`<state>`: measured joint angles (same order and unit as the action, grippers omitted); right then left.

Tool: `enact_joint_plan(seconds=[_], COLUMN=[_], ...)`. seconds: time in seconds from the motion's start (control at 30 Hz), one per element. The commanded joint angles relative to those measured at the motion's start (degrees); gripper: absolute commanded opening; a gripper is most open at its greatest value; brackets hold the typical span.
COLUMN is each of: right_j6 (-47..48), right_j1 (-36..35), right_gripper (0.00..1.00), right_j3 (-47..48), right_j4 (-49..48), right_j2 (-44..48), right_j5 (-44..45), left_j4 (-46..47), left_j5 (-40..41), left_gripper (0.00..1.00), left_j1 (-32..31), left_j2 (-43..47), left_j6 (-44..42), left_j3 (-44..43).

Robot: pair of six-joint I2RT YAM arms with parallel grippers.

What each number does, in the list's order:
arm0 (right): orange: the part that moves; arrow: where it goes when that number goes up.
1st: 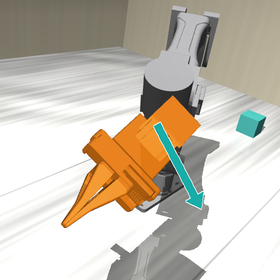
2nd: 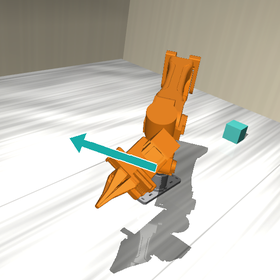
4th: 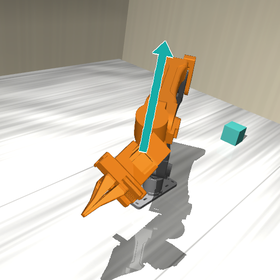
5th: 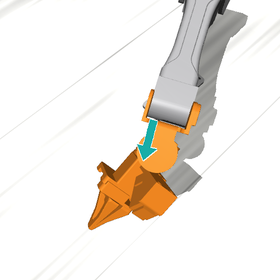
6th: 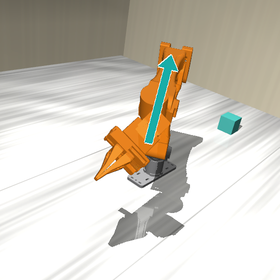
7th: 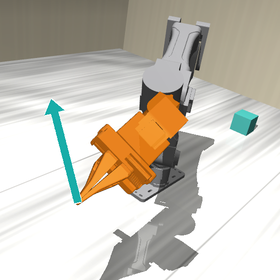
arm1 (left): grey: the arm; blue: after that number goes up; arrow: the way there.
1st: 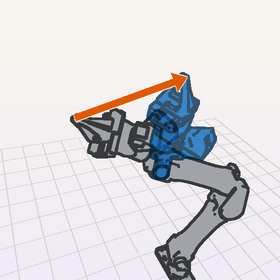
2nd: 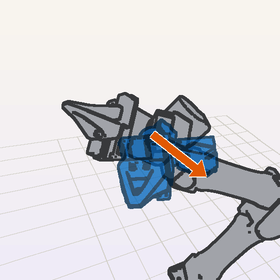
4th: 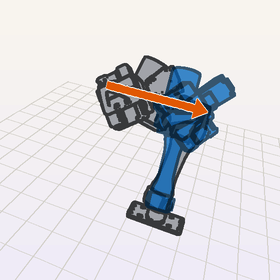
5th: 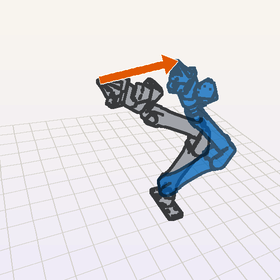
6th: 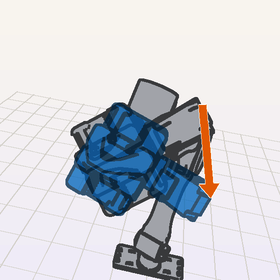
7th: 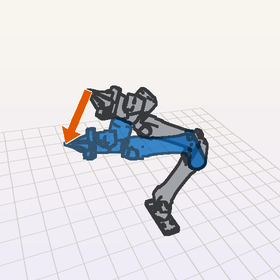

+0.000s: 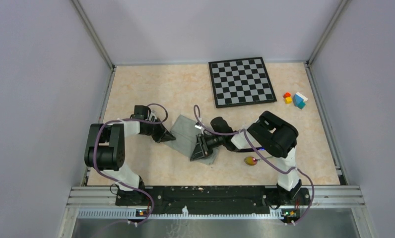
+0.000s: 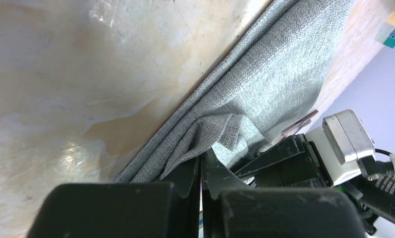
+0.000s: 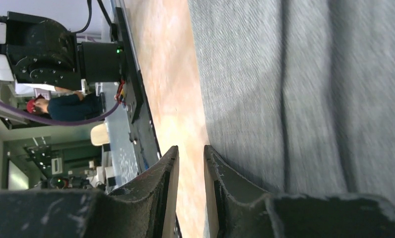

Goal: Fold the napkin into a case and place the utensils inside
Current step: Smooth out the 2/3-rectangle-folded napkin at the center of the board.

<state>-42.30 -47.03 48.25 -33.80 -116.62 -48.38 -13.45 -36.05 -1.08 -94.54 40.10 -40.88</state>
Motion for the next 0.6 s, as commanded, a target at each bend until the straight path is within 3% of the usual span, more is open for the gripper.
enact_joint_plan(seconds=[0.0,0.33,0.47,0.57], right_j6=[2.5,4.7,6.6,11.3], right_j1=[4.1,9.0,9.9,9.9], right_gripper=[0.26,0.27,0.29,0.37], right_j3=[-4.9,-14.4,-15.8,-13.4], right_j4=[0.7,-1.0,4.5,16.6], right_j2=[2.4,7.8,13.5,22.2], right_j5=[-2.3,-5.0,-3.9,1.1], left_j4=[0.9,0.6,-1.0,-3.5], left_j5=[17.3,17.8,17.4,17.7], left_gripper=[0.00,0.00,0.00,0.00], left_j1=[0.6,0.6,0.2,-0.9], left_j2=[-4.1,-5.1,-4.1,-2.2], left_j6=[-4.8,-6.1,-7.9,-9.5], left_j3=[0.6,-0.8,-2.9,-5.1])
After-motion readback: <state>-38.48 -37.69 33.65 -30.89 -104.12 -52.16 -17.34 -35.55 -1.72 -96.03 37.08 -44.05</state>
